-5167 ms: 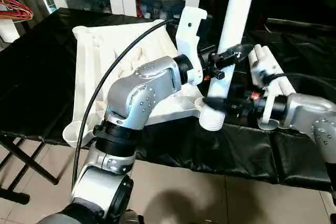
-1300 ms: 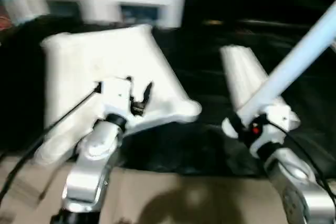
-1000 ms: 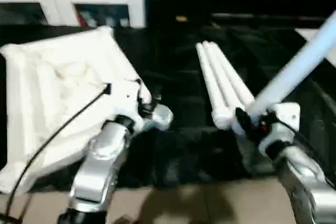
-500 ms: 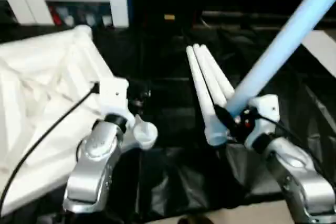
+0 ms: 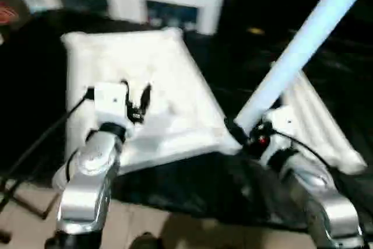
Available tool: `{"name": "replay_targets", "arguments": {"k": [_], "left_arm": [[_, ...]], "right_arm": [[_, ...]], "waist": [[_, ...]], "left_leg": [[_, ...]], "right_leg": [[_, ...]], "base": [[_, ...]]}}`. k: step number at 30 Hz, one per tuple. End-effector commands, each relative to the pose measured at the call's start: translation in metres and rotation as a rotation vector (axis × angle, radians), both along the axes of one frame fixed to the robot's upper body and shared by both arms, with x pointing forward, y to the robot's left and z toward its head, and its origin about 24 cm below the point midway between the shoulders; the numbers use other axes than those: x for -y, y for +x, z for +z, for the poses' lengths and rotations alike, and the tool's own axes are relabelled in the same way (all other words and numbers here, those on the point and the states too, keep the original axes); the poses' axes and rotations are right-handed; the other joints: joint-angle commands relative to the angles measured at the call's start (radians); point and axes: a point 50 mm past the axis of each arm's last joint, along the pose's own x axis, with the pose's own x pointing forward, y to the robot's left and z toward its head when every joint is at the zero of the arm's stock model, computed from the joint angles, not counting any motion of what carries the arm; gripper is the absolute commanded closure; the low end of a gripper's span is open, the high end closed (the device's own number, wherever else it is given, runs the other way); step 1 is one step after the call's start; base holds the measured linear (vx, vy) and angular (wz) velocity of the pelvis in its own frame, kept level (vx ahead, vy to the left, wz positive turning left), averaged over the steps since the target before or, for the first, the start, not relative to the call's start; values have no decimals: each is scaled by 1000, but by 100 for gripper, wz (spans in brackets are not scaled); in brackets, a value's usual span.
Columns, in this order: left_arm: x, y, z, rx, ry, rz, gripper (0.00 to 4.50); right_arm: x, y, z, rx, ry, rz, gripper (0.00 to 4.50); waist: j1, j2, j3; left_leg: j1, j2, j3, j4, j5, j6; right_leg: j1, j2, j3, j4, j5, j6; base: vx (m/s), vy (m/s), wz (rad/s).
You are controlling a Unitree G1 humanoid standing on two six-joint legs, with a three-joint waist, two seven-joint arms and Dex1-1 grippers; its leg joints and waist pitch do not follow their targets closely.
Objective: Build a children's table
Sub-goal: Insert table leg to table base
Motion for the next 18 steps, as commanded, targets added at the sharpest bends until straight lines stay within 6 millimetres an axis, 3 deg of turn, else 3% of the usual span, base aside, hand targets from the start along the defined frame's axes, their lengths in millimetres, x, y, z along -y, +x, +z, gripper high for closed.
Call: {"name": "replay_targets", "arguments": {"k": [1, 2, 3, 4, 5, 6, 7, 8, 9, 10, 11, 12, 13, 14, 15, 16, 17, 18], "left_arm": [[14, -1, -1, -2, 18, -50, 153], [15, -1, -2, -8, -3, -43, 153], [16, 0, -3, -9, -14, -32, 153], [16, 0, -3, -9, -20, -25, 153], [17, 0, -3, -12, -19, -28, 153], [17, 1, -3, -14, -18, -33, 153], [20, 1, -3, -21, -14, -59, 153], [21, 2, -4, -28, -20, -65, 153], [21, 2, -4, -30, -22, -66, 153], [23, 3, -5, -38, -28, -71, 153], [23, 4, -5, -40, -25, -74, 153], [23, 4, -5, -40, -23, -75, 153], [24, 5, -5, -40, -18, -75, 153], [24, 5, -5, -42, -23, -74, 153], [24, 5, -5, -42, -26, -72, 153], [23, 5, -5, -37, -16, -70, 153], [23, 5, -5, -39, -19, -68, 153], [23, 5, -6, -43, -31, -69, 153]], "right_arm": [[11, 0, 2, 12, -6, -47, 257], [14, -1, 1, 11, -9, -65, 257], [17, -1, 1, 12, -10, -77, 257], [18, -1, 1, 13, -10, -84, 257], [21, 0, 1, 14, -15, -97, 257], [22, 0, 1, 15, -17, -104, 257], [26, 2, 1, 12, -24, -134, 257], [28, 2, 1, 12, -27, -144, 257], [28, 2, 1, 12, -28, -146, 257], [31, 3, 1, 12, -40, -168, 257], [32, 4, 1, 12, -47, -187, 257], [33, 4, 1, 11, -45, -191, 257], [33, 4, 1, 11, -41, -196, 257], [33, 4, 0, 8, -38, -200, 257], [34, 3, -1, -3, -38, -210, 257], [34, 3, -1, -11, -35, -213, 257], [34, 2, -1, -10, -36, -217, 257], [34, 1, 0, -6, -36, -225, 257]], "waist": [[0, 16, -42], [-15, 23, -45], [-17, 45, -46], [-14, 53, -50], [12, 56, -48], [20, 54, -51], [26, 60, -74], [27, 56, -84], [22, 16, -102], [23, -23, -98], [27, -30, -64], [40, -2, -12], [39, 8, -26], [20, 36, -33], [-14, 51, -47], [-24, 63, -56], [-38, 63, -55], [-40, 57, -46]], "left_leg": [[87, 200, -100, -157, -636, -304], [111, 214, -116, -139, -726, -297], [77, 266, -141, -210, -801, -319], [45, 285, -152, -263, -833, -331], [17, 267, -119, -295, -841, -308], [19, 251, -103, -287, -817, -281], [33, 206, -71, -264, -733, -247], [41, 187, -62, -257, -674, -244], [56, 144, -51, -213, -513, -248], [68, 91, -50, -98, -340, -242], [2, 67, -84, 28, -11, -92], [-37, 75, -101, 72, 40, -86], [-36, 96, -117, 70, 18, -115], [1, 136, -132, -15, -142, -161], [17, 186, -178, -130, -475, -167], [24, 190, -192, -144, -531, -155], [27, 176, -189, -150, -526, -133], [16, 165, -181, -150, -510, -124]], "right_leg": [[-45, -106, 69, -77, -160, -97], [-49, -97, 52, -88, -279, -119], [-27, -57, 25, -19, -229, -62], [-12, -31, 14, 60, -159, -23], [-18, 8, -9, 129, -98, 12], [-23, 11, -11, 126, -96, 8], [-18, -1, -10, 77, -106, -20], [-12, -12, -8, 44, -109, -39], [-6, -88, 26, -48, -126, -109], [-35, -188, 67, -112, -225, -147], [10, -266, 83, -194, -356, -151], [27, -272, 68, -216, -550, -117], [47, -270, 36, -195, -579, -112], [63, -190, -29, -160, -541, -116], [44, -94, -33, -77, -349, -73], [46, -92, -23, -50, -205, -74], [43, -106, -11, -55, -25, -96], [44, -117, -3, -69, -12, -97]], "base": [[-72, 72, 41], [-86, 78, 32], [-86, 78, 32], [-102, 47, 19], [-109, -9, 22], [-109, -9, 22], [-108, -74, 20], [-115, -103, 4], [-115, -103, 4], [-118, -94, -8], [-70, -73, -27], [-70, -73, -27], [-33, -7, -52], [-66, 56, -38], [-66, 56, -38], [-87, 40, -16], [-69, 12, -22], [-69, 12, -22]]}}
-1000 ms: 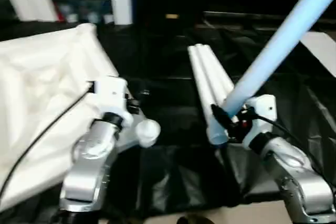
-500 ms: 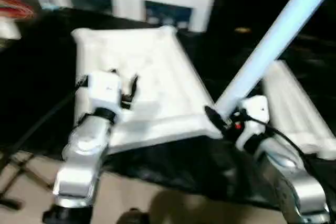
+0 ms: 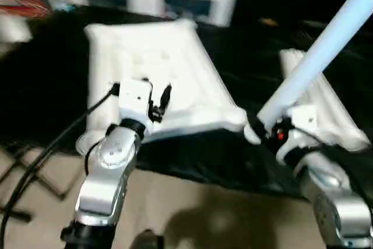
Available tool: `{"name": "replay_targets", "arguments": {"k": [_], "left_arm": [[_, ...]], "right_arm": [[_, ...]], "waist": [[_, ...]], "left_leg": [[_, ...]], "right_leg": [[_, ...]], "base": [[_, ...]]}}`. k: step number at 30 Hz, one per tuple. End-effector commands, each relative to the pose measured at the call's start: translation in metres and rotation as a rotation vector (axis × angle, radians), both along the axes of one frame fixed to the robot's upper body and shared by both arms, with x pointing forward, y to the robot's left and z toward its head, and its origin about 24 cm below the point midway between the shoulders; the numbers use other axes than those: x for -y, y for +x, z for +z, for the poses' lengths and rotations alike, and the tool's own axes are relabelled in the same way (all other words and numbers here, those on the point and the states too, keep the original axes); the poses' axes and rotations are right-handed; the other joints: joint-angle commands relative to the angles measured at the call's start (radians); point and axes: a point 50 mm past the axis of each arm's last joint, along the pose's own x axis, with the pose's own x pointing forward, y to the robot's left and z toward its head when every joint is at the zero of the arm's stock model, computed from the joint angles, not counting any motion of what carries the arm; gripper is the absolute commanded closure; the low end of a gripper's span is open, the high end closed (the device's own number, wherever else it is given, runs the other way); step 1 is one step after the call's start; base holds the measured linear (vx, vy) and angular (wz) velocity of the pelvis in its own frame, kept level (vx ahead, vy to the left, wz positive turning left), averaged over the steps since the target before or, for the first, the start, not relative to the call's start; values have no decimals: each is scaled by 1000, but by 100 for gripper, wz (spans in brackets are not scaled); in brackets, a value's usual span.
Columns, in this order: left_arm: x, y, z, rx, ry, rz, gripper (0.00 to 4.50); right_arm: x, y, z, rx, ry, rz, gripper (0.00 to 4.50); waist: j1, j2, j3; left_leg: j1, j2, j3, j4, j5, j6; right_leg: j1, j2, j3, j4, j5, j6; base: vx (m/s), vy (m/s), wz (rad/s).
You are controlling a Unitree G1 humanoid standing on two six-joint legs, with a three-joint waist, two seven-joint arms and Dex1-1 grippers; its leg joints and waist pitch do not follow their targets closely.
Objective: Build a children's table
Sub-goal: Insert table leg to table base
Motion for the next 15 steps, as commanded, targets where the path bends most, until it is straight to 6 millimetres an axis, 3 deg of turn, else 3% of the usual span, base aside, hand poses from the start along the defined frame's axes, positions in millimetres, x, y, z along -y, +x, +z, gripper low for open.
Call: {"name": "replay_targets", "arguments": {"k": [1, 2, 3, 4, 5, 7, 9, 11, 13, 14, 15], "left_arm": [[3, 0, -1, -14, -38, -13, 153], [4, 0, -1, -22, -63, -15, 153], [3, 0, -1, -20, -62, -12, 153], [2, -1, 0, -17, -62, 0, 153], [1, -1, 0, -17, -64, 5, 153], [1, 0, -1, -17, -73, 7, 153], [1, 0, -2, -23, -73, 6, 153], [1, -1, -3, -26, -73, 5, 153], [1, -2, -5, -31, -80, 6, 153], [2, -2, -5, -34, -99, 5, 153], [2, -3, -6, -35, -100, 5, 153]], "right_arm": [[4, -1, 6, 18, -6, -36, 257], [4, -2, 7, 23, 14, -42, 257], [3, -2, 7, 25, 20, -41, 257], [3, -3, 8, 30, 34, -35, 257], [2, -3, 9, 32, 37, -34, 257], [3, -4, 8, 34, 14, -35, 257], [3, -4, 8, 36, 12, -20, 257], [3, -4, 8, 36, 11, -15, 257], [2, -4, 9, 36, 6, 0, 257], [1, -4, 9, 37, 3, 8, 257], [1, -4, 9, 36, 4, 8, 257]], "waist": [[-5, 4, -42], [-1, -8, -39], [3, -19, -42], [7, -20, -44], [13, -22, -45], [18, -17, -53], [21, -7, -61], [20, -6, -66], [23, -7, -71], [22, -16, -74], [25, -15, -76]], "left_leg": [[0, 99, -67, -152, -492, -76], [2, 89, -43, -134, -473, -88], [9, 85, -26, -118, -375, -63], [11, 86, -18, -116, -316, -46], [9, 88, -7, -122, -223, -18], [14, 101, 3, -133, -145, 12], [23, 119, 11, -142, -151, 36], [24, 127, 16, -146, -156, 45], [31, 131, 25, -143, -123, 64], [28, 130, 31, -142, -87, 82], [30, 129, 35, -138, -53, 97]], "right_leg": [[35, -114, 76, -79, -177, -104], [33, -140, 85, -118, -414, -94], [30, -156, 93, -145, -551, -80], [31, -157, 95, -153, -567, -75], [31, -146, 90, -155, -534, -64], [27, -128, 83, -144, -397, -72], [19, -117, 85, -122, -230, -120], [20, -107, 86, -104, -110, -151], [19, -106, 88, -95, -13, -174], [25, -106, 88, -89, 44, -188], [25, -106, 88, -83, 85, -199]], "base": [[-80, -6, -25], [-65, -38, -18], [-65, -38, -18], [-21, -62, -11], [-10, -63, -9], [-3, -57, -8], [0, 0, 0], [0, 0, 0], [52, 9, -5], [75, 29, -7], [0, 0, 0]]}}
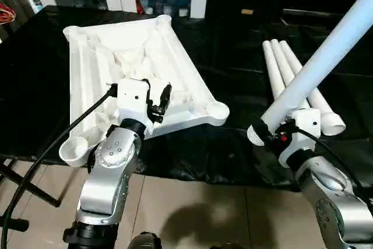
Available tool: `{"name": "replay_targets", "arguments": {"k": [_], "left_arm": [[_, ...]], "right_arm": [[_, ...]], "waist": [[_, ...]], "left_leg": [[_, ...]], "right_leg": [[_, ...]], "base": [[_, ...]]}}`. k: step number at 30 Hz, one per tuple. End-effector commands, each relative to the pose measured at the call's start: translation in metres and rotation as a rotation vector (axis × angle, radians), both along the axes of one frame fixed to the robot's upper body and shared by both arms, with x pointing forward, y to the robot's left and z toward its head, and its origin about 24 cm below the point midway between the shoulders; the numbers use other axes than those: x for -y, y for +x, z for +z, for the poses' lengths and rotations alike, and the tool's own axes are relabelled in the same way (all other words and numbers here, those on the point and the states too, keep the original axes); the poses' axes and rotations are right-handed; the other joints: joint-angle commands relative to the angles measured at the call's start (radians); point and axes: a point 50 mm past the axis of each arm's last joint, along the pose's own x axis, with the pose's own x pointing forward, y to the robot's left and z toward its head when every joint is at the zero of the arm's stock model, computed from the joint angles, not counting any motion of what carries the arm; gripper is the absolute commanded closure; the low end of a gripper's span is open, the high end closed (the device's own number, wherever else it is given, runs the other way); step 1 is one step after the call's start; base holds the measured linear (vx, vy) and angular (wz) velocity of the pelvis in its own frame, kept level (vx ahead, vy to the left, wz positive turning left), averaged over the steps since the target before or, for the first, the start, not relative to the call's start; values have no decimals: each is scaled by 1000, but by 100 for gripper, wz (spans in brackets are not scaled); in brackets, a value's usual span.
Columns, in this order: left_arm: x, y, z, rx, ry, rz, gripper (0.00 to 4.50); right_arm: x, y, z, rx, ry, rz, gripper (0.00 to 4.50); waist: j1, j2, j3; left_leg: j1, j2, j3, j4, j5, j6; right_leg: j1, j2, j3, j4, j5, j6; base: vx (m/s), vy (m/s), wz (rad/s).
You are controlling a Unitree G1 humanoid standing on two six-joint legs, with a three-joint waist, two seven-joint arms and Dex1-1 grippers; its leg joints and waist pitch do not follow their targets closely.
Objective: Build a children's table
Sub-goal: Insert table leg to table base
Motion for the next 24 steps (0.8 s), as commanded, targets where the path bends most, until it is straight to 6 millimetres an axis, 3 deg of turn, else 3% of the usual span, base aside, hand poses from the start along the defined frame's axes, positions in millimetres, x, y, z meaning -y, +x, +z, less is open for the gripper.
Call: {"name": "replay_targets", "arguments": {"k": [1, 2, 3, 4, 5, 6, 7, 8, 9, 10, 11, 12, 13, 14, 15, 16, 17, 18, 19, 20, 21, 22, 23, 24], "left_arm": [[0, -1, -3, -14, -18, 5, 153], [0, -2, -4, -15, -19, 4, 153], [0, -2, -4, -16, -20, 3, 153], [0, -2, -4, -16, -20, 3, 153], [0, -2, -5, -19, -22, 1, 153], [0, -3, -5, -20, -22, 1, 153], [0, -3, -5, -20, -22, 1, 153], [0, -3, -5, -21, -23, 1, 153], [0, -4, -6, -22, -24, 2, 153], [0, -4, -6, -23, -24, 2, 153], [-1, -4, -6, -23, -26, 2, 153], [-1, -4, -6, -23, -27, 1, 153], [-1, -4, -6, -24, -26, 1, 153], [-1, -5, -7, -25, -25, 1, 153], [-1, -5, -7, -25, -24, 2, 153], [-1, -5, -6, -23, -23, 2, 153], [-1, -5, -6, -22, -23, 3, 153], [-2, -6, -6, -21, -24, 4, 153], [-2, -6, -6, -21, -23, 6, 153], [-3, -6, -5, -17, -26, 11, 153], [-4, -6, -5, -17, -27, 12, 153], [-4, -7, -5, -16, -30, 13, 153], [-4, -7, -5, -16, -28, 15, 153], [-4, -7, -5, -17, -26, 17, 153]], "right_arm": [[-1, 0, 7, 30, -3, 18, 257], [-2, 0, 8, 30, -1, 19, 257], [-2, 0, 8, 29, 0, 19, 257], [-2, 0, 8, 29, 0, 19, 257], [-4, 0, 7, 16, 3, 45, 257], [-5, 0, 6, 10, 10, 49, 257], [-5, 0, 6, 9, 10, 49, 257], [-4, 0, 5, 4, 8, 45, 257], [-4, 0, 5, 6, 5, 44, 257], [-4, 0, 5, 7, 3, 42, 257], [-4, 0, 5, 12, -9, 40, 257], [-3, 0, 5, 16, -17, 39, 257], [-4, 0, 5, 16, -15, 41, 257], [-4, 0, 5, 15, -13, 42, 257], [-5, -1, 5, 14, -9, 49, 257], [-6, -1, 5, 13, -8, 59, 257], [-6, -1, 5, 12, -9, 62, 257], [-7, -1, 5, 14, -31, 75, 257], [-8, -1, 3, 2, -43, 86, 257], [-13, -2, 1, 1, -89, 144, 257], [-14, -3, 1, 0, -96, 156, 257], [-16, -4, 0, -1, -105, 175, 257], [-16, -3, 0, 0, -87, 163, 257], [-16, -3, 0, -2, -69, 148, 257]], "waist": [[3, -12, -73], [3, -14, -71], [5, -16, -65], [6, -17, -62], [1, -8, -60], [-6, -19, -38], [-7, -20, -36], [-14, -18, -28], [-15, -24, -32], [-17, -29, -30], [-6, -60, -36], [27, -39, -55], [25, -57, -65], [32, -55, -75], [25, -44, -78], [12, -19, -73], [12, -19, -73], [-17, 5, -90], [-41, 3, -95], [-53, -12, -98], [-70, -17, -100], [-67, -21, -94], [-45, -69, -88], [18, -79, -92]], "left_leg": [[15, 92, -29, -73, -161, 94], [18, 92, -26, -76, -209, 88], [24, 88, -17, -80, -302, 69], [27, 85, -12, -81, -339, 62], [92, 95, 17, -78, -439, 11], [137, 101, 19, -87, -553, -45], [152, 108, 19, -97, -603, -62], [214, 130, 26, -108, -706, -108], [221, 142, 30, -123, -733, -114], [216, 140, 36, -128, -736, -111], [100, 82, 31, -114, -637, -53], [32, 34, 48, -60, -371, 15], [20, 23, 40, -19, -270, 52], [-26, 12, 13, 17, -134, 94], [-29, 16, 2, -2, -51, 116], [-8, 31, -3, -47, 4, 136], [-8, 31, -3, -47, 4, 136], [109, 85, -65, -67, 26, 232], [162, 115, -106, -68, 63, 314], [188, 122, -218, -78, 103, 561], [209, 89, -261, -55, 228, 708], [198, 54, -269, -42, 272, 703], [45, -83, -192, 13, 201, 533], [-94, -105, -84, 139, -70, 396]], "right_leg": [[49, -107, 85, -63, 11, -181], [52, -106, 85, -69, -49, -176], [57, -103, 85, -85, -198, -159], [59, -100, 86, -95, -274, -148], [27, -68, 103, -121, -435, -122], [-4, -39, 96, -118, -467, -119], [-7, -30, 96, -114, -480, -110], [-45, -15, 96, -99, -466, -99], [-41, -16, 96, -75, -418, -94], [-37, -19, 99, -71, -406, -96], [49, -60, 111, -93, -405, -79], [124, -125, 167, -144, -631, 0], [134, -144, 190, -156, -676, 3], [171, -147, 194, -150, -632, -35], [154, -107, 164, -138, -487, -93], [124, -47, 109, -122, -344, -118], [124, -47, 109, -122, -344, -118], [59, 6, 71, -52, -157, -118], [14, 15, 60, -11, -123, -113], [-36, 20, 49, 67, -163, -41], [-76, 0, 85, 68, -176, 19], [-75, -11, 105, 51, -155, 33], [76, -54, 170, -47, 14, 92], [224, -188, 230, -99, 239, 168]], "base": [[0, 0, 0], [0, 0, 0], [0, 0, 0], [0, 0, 0], [0, 0, 0], [0, 0, 0], [28, 10, -39], [64, 14, -76], [65, 11, -62], [71, 9, -81], [81, 4, -70], [81, 4, -70], [127, 5, -39], [139, 7, -18], [139, 7, -18], [130, 24, -11], [183, 41, -4], [183, 41, -4], [208, 39, 4], [168, -9, 14], [168, -9, 14], [122, -67, 37], [142, -57, 70], [142, -57, 70]]}}
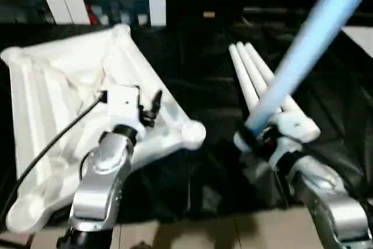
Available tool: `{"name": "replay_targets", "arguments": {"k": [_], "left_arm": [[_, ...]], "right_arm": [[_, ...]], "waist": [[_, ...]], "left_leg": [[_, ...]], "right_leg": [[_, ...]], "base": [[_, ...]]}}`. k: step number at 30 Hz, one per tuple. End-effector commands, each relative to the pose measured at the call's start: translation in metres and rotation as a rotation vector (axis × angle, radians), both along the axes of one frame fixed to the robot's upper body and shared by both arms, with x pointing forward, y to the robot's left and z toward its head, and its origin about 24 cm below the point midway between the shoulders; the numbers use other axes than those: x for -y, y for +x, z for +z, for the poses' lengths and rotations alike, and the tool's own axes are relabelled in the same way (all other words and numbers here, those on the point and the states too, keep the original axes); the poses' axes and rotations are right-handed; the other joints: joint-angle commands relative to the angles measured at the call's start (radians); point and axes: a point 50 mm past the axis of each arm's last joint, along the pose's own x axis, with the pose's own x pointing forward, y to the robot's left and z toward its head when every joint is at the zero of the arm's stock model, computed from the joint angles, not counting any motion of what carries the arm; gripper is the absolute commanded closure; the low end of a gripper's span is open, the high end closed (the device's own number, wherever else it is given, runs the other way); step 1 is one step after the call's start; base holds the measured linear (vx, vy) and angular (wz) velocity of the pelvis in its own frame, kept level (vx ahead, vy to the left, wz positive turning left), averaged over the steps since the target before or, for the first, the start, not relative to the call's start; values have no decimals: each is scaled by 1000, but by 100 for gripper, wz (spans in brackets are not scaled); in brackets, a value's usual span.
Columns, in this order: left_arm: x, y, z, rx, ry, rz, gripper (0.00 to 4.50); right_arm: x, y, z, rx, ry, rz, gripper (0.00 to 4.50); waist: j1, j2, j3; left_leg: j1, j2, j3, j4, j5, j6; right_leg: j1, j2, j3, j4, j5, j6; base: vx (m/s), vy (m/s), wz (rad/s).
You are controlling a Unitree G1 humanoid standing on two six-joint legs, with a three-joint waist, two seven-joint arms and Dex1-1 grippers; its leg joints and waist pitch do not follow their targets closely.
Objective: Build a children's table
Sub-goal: Insert table leg to table base
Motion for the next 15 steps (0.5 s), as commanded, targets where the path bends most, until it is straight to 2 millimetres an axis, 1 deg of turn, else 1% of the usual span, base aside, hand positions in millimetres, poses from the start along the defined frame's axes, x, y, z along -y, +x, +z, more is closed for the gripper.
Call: {"name": "replay_targets", "arguments": {"k": [1, 2, 3, 4, 5, 6, 7, 8, 9, 10, 11, 12, 13, 14, 15], "left_arm": [[1, -3, 2, 8, 2, -2, 153], [1, -4, 2, 9, 0, 0, 153], [1, -4, 2, 13, -14, 0, 153], [1, -5, 3, 17, -24, 0, 153], [1, -5, 3, 19, -31, 1, 153], [1, -5, 3, 18, -28, -3, 153], [2, -5, 3, 18, -22, -7, 153], [2, -5, 3, 27, -21, -10, 153], [3, -5, 4, 34, -22, -18, 153], [3, -5, 4, 39, -24, -23, 153], [6, -6, 5, 49, -10, -50, 153], [11, -6, 6, 55, -14, -130, 153], [14, -7, 6, 56, -22, -166, 153], [19, -7, 6, 49, -31, -249, 153], [22, -7, 5, 43, -34, -294, 135]], "right_arm": [[0, 2, 8, 35, 19, -11, 257], [1, 2, 8, 36, 18, -18, 257], [2, 2, 8, 34, 20, -20, 257], [3, 2, 8, 32, 24, -23, 257], [4, 1, 8, 31, 26, -25, 257], [5, 1, 7, 31, 28, -25, 257], [6, 0, 7, 30, 28, -23, 257], [6, -1, 7, 28, 31, -19, 257], [7, -1, 8, 28, 33, -17, 257], [8, -1, 8, 29, 34, -16, 257], [8, -2, 9, 28, 41, -9, 257], [9, -2, 9, 30, 46, -3, 257], [9, -2, 10, 32, 47, -2, 257], [10, -1, 11, 40, 42, -4, 257], [10, -1, 12, 45, 37, -5, 257]], "waist": [[54, -12, -51], [73, -16, -32], [74, 7, -37], [73, 32, -44], [18, 60, -49], [26, 65, -94], [49, 58, -86], [48, 49, -87], [62, 18, -84], [57, -12, -80], [63, -25, -62], [67, -18, -64], [63, -10, -57], [60, -4, -55], [54, 5, -48]], "left_leg": [[-93, 63, 37, 54, 14, 112], [-91, 70, 62, 8, 87, -13], [-64, 100, 74, -64, 181, -26], [-30, 128, 67, -102, 239, -4], [104, 244, -59, -131, 328, 230], [184, 274, -110, -67, 817, 372], [133, 241, -74, -46, 1276, 272], [116, 212, -62, -48, 1383, 207], [65, 135, -10, -53, 1255, 83], [46, 99, 18, -47, 1006, 44], [4, 76, 57, -65, 515, 23], [-3, 104, 67, -94, 196, -14], [3, 125, 73, -120, 59, -47], [6, 135, 75, -130, 12, -55], [17, 150, 88, -144, -95, -75]], "right_leg": [[160, -209, 172, -153, 385, 71], [156, -116, 91, -141, 392, -30], [150, -70, 34, -142, 281, -93], [136, -46, 4, -127, 257, -96], [-12, 17, -34, 19, 124, -45], [-101, -9, 8, 53, 36, 4], [-103, -28, 42, 38, 204, 85], [-93, -29, 52, 16, 287, 111], [-75, -30, 72, -58, 438, 85], [-71, -44, 89, -87, 502, 78], [-41, -83, 94, -103, 447, 33], [-14, -108, 93, -110, 286, -18], [-16, -95, 78, -113, 159, -87], [-19, -89, 70, -114, 103, -123], [-36, -75, 61, -120, -10, -179]], "base": [[159, -10, 60], [136, 3, 15], [136, 3, 15], [156, 16, 3], [173, 7, 1], [173, 7, 1], [0, 0, 0], [-147, 70, -7], [-147, 70, -7], [-185, 77, 11], [-110, 11, 17], [-110, 11, 17], [-75, -38, 7], [-76, -30, 9], [-76, -30, 9]]}}
